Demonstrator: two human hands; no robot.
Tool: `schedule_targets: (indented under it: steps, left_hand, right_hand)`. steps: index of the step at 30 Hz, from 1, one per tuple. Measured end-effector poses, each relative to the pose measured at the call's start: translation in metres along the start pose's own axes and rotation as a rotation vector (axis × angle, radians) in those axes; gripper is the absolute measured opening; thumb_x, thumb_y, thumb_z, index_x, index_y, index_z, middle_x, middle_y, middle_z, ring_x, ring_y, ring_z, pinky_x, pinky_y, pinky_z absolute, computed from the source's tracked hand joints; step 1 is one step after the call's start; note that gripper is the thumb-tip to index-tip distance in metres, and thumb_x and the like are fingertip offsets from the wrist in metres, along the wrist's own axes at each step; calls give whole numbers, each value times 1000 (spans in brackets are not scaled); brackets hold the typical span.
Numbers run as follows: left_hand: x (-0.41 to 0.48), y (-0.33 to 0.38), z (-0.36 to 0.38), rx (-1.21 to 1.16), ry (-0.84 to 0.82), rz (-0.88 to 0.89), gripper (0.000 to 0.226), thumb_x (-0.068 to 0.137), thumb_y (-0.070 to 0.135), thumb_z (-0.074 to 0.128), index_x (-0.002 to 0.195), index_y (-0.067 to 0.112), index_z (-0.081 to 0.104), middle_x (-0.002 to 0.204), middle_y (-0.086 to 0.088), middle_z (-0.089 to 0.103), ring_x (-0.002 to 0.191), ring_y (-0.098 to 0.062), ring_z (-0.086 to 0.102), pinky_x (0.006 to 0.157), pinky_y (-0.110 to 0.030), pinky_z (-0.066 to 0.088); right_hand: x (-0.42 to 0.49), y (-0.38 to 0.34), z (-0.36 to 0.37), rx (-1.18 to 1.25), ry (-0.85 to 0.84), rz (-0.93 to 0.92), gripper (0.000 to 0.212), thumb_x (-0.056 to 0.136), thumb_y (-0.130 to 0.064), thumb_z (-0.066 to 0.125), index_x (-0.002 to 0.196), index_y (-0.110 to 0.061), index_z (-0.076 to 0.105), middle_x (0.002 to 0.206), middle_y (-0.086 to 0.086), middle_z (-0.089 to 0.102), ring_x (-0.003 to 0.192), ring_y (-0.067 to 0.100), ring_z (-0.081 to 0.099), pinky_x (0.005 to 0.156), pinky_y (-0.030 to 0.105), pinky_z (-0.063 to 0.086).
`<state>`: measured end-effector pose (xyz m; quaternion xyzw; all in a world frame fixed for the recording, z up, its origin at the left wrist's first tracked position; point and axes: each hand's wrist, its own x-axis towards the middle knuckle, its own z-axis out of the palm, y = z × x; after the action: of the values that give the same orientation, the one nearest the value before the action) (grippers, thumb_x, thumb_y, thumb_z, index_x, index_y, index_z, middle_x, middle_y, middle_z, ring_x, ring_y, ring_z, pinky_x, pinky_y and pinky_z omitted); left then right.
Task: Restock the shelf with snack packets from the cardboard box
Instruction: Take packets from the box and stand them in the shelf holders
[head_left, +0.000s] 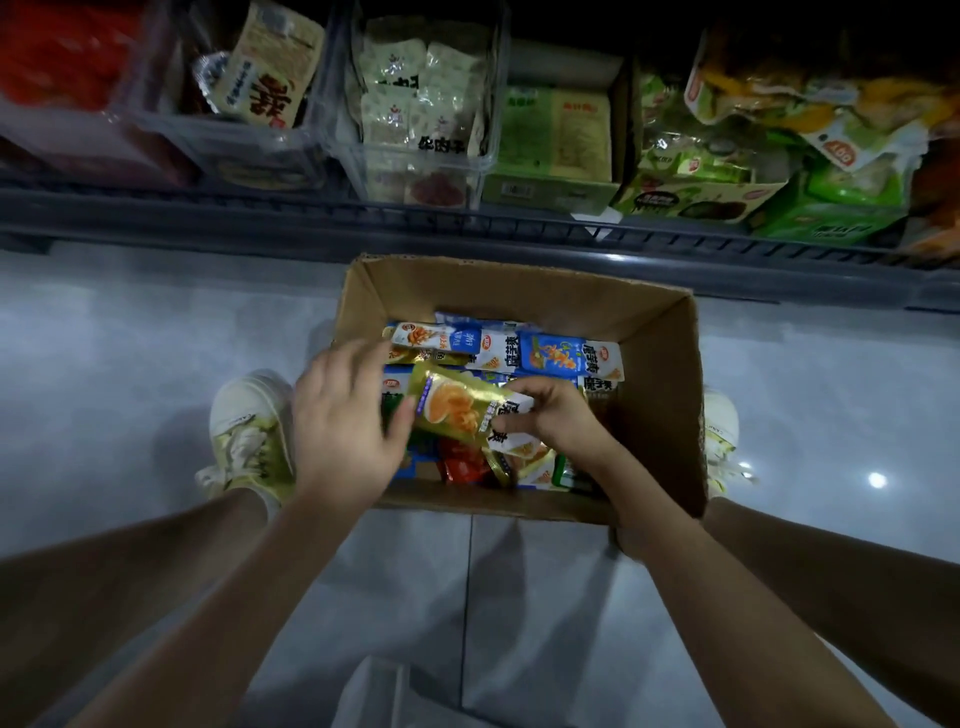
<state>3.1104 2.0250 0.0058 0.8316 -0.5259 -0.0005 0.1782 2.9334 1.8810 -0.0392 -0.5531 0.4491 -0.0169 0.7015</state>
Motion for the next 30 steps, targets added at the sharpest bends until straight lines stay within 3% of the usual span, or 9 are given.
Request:
schedule_targets:
  steps: [2,4,7,10,14,17,21,25,30]
  left_hand:
    - [15,16,-10,3,-169,219,52,86,47,52,123,11,60,117,-9,63,107,-29,57,89,-40,43]
    - [24,32,-15,-18,-400,272,48,87,53,52,119,19,64,107,-3,69,99,-25,63,77,-32,43]
    - [23,40,-11,-170,-530,78,32,89,47,58,111,27,66,97,5,70,87,-15,62,64,-26,39]
    - [15,39,-5,-424,-510,-134,26,87,39,64,106,22,68,94,8,69,85,-9,63,64,-23,45]
    - [8,46,14,-500,-614,-231,27,88,34,65,108,16,67,100,6,66,89,-7,59,65,-6,37]
    - [11,44,29,-552,-688,-290,26,90,28,62,111,14,65,104,4,64,95,-6,55,71,-11,40]
    - [20,30,53,-500,-642,-335,21,89,19,63,109,13,65,100,4,63,98,-13,59,77,-21,45]
    - [32,18,92,-295,-557,-270,32,90,20,63,120,11,61,117,-5,64,108,-20,59,87,-30,45]
    - [37,14,146,-111,-697,-75,58,84,29,69,136,14,48,134,-9,53,123,-28,47,101,-39,38]
  right_hand:
    - [-18,-16,-1,-44,-110,-41,25,72,4,77,94,-7,72,94,16,72,83,36,68,81,47,56]
    - [-32,-27,-4,-67,-158,-74,27,72,6,75,95,-7,71,96,14,72,82,28,68,82,43,55]
    - [-46,-30,-11,-34,-51,-95,41,72,5,76,102,-20,65,107,4,66,71,11,66,74,33,58]
    - [-49,-11,-16,290,104,0,50,69,-1,77,113,-17,59,111,14,65,88,24,69,81,45,57]
    - [-50,12,-10,416,126,84,30,80,-1,68,110,-4,63,101,15,70,87,27,67,74,36,57]
    - [-48,16,-20,410,247,95,23,85,3,63,107,-3,64,92,10,70,78,20,67,64,30,56]
    - [-36,15,-44,376,347,119,19,84,9,62,89,-9,64,79,6,68,61,10,66,52,21,52]
    - [-19,19,-61,252,410,116,22,83,11,61,82,-11,60,80,9,64,68,17,63,56,24,54]
    - [-10,34,-63,344,370,233,21,83,11,61,86,-10,62,82,8,66,69,18,63,58,23,55]
